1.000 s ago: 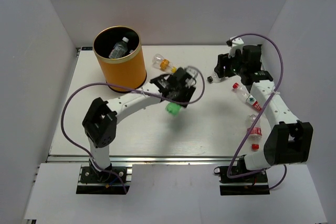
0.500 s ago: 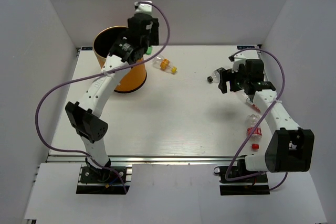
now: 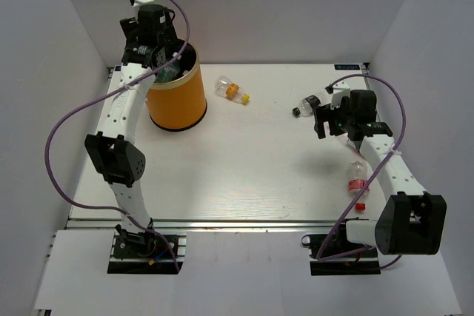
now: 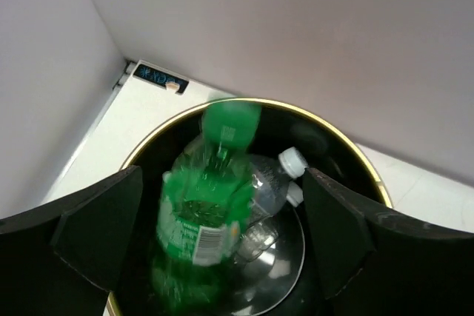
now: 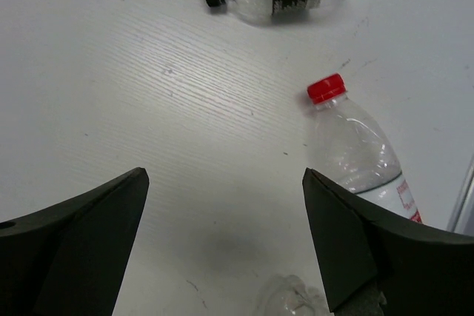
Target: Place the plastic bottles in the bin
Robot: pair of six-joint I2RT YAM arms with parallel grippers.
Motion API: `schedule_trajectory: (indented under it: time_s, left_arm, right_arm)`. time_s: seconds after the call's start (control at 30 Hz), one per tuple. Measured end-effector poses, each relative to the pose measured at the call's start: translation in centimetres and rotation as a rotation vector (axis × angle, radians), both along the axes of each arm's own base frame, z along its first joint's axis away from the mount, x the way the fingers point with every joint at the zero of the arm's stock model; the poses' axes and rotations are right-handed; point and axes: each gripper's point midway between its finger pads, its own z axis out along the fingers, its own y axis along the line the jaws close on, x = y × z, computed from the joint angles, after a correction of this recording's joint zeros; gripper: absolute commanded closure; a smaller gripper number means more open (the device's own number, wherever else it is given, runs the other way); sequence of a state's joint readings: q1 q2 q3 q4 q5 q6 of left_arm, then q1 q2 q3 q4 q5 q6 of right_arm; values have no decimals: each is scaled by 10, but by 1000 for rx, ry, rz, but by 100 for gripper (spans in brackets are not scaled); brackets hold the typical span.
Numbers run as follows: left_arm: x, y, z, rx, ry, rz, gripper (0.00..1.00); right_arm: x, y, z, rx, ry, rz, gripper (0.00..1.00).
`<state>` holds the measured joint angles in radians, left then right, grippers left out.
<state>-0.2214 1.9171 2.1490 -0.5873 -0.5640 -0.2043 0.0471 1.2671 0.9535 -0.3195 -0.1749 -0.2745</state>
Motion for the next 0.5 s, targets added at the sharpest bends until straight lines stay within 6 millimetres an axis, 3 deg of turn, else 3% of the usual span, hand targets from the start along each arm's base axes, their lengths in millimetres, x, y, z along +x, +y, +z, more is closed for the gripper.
schedule_trajectory:
  time_s: [0.1, 0.23, 0.33, 0.5]
  left_arm:
    - [3, 9, -15, -7, 30, 12, 1]
    - [4, -9, -26, -14, 57, -66, 1]
    - [0, -41, -35, -32, 77, -210, 1]
    - [-27, -120, -46, -83, 105, -537, 1]
  right_arm:
    - [0, -13, -2, -47, 23, -35, 9]
    - [14, -38, -8, -140, 79, -107, 9]
    - [19, -61, -21, -206, 136, -145, 9]
    - [18, -96, -45, -321, 245, -172, 9]
